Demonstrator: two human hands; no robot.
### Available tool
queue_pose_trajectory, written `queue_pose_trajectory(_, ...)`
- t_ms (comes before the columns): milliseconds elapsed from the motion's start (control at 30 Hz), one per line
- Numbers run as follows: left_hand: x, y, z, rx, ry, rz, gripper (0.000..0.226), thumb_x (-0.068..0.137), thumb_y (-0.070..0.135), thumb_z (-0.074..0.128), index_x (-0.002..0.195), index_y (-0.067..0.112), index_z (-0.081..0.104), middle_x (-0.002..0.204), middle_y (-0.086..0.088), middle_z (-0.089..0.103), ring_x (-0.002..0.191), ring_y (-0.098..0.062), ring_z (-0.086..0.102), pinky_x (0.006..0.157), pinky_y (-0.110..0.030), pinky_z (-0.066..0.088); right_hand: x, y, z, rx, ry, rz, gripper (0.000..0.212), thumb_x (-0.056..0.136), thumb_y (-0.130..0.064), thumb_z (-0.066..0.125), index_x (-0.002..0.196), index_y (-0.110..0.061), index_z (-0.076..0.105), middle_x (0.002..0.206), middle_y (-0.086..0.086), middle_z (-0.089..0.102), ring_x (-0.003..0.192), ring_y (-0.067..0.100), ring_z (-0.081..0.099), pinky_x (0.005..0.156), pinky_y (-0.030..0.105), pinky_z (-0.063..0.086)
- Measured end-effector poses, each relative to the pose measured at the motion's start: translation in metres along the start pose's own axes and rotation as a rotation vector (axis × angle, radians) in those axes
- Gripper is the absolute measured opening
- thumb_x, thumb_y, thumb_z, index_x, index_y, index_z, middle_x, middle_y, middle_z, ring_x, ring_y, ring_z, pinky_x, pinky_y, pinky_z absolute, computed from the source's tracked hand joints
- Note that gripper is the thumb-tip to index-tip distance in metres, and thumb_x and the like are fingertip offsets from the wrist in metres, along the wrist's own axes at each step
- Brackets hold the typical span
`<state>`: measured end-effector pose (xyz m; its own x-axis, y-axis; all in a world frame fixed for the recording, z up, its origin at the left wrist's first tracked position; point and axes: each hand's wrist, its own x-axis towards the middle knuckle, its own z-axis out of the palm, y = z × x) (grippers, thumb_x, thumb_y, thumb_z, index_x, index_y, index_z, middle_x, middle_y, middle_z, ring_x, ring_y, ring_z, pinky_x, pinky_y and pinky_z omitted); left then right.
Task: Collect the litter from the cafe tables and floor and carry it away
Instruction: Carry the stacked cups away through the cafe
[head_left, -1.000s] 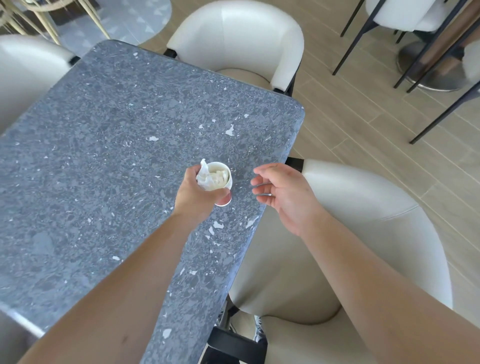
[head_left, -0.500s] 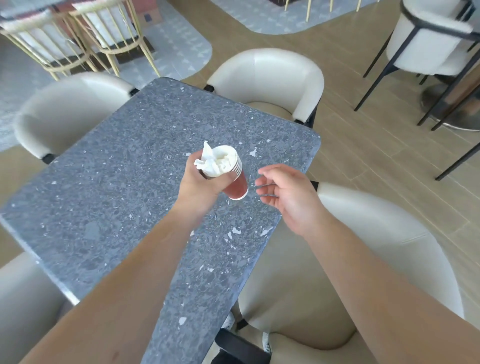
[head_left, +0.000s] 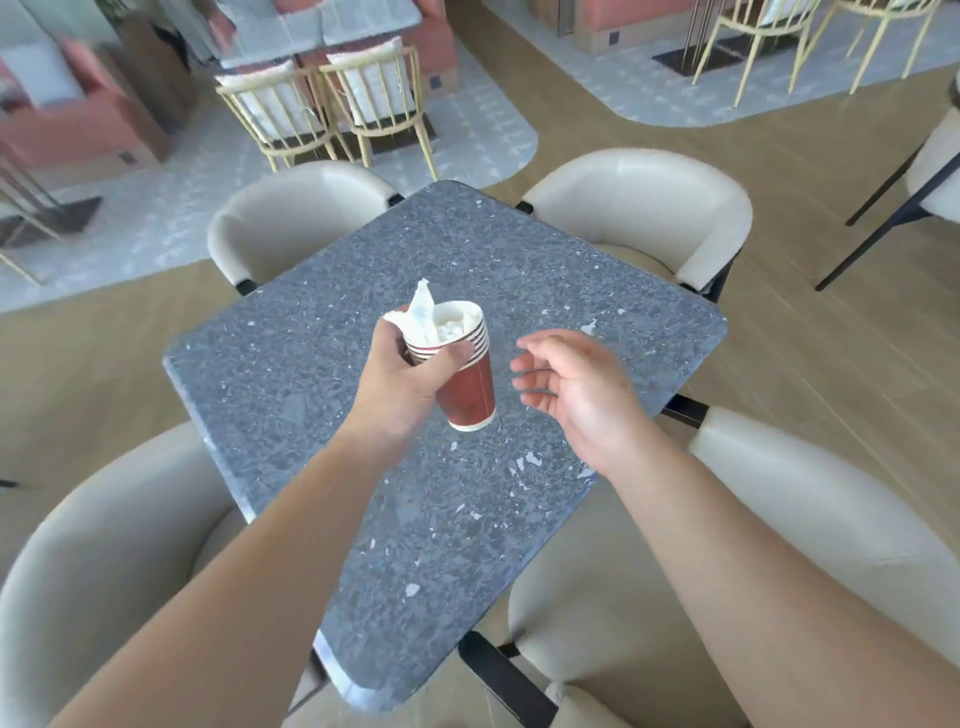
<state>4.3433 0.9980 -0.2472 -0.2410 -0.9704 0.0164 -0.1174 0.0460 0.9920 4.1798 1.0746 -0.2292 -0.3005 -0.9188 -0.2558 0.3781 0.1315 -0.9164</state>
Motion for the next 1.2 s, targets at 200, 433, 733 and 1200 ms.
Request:
queue_pose_trajectory(200, -0.026, 0.010, -0.040, 0.025, 0.025, 0.048, 0.043, 0.072, 0.028, 0.079, 0.108, 0.024, 0.056, 0.099, 0.009, 0.070, 0.082, 0.005, 0.066, 0.070, -0.014, 0.050, -0.019, 0.006, 0.038, -0.029, -0.093, -0.012, 0.009, 0.092, -0.014, 0.056, 0.088, -0.015, 0.065, 0.068, -0.004, 0.068, 0.062, 0.011, 0.061, 0.059, 0.024, 0.048)
queue_pose_trajectory(433, -0.088, 0.026, -0.112, -0.025, 0.130, 0.087, 0.046, 0.075, 0.033, 0.079, 0.115, 0.017, 0.060, 0.092, 0.015, 0.075, 0.085, 0.000, 0.067, 0.071, -0.015, 0.051, -0.065, 0.021, 0.101, -0.073, -0.208, -0.018, 0.010, 0.093, -0.013, 0.055, 0.088, -0.014, 0.064, 0.070, -0.002, 0.067, 0.063, 0.012, 0.061, 0.060, 0.025, 0.047)
queue_pose_trajectory(733, -0.232, 0.040, -0.244, -0.064, 0.339, 0.084, 0.079, 0.063, 0.050, 0.080, 0.128, 0.011, 0.057, 0.112, -0.005, 0.074, 0.097, -0.013, 0.070, 0.084, -0.031, 0.057, -0.179, 0.069, 0.220, -0.127, -0.429, 0.012, 0.013, 0.093, -0.013, 0.054, 0.084, -0.015, 0.063, 0.072, 0.000, 0.066, 0.061, 0.011, 0.060, 0.059, 0.025, 0.046)
queue_pose_trajectory(1200, -0.476, 0.044, -0.437, -0.028, 0.781, 0.058, 0.053, 0.077, 0.036, 0.077, 0.124, 0.017, 0.062, 0.107, 0.002, 0.076, 0.094, -0.009, 0.072, 0.073, -0.019, 0.054, -0.368, 0.156, 0.420, -0.180, -0.910, 0.125, 0.010, 0.093, -0.016, 0.055, 0.090, -0.015, 0.065, 0.074, 0.001, 0.068, 0.066, 0.014, 0.062, 0.063, 0.027, 0.048)
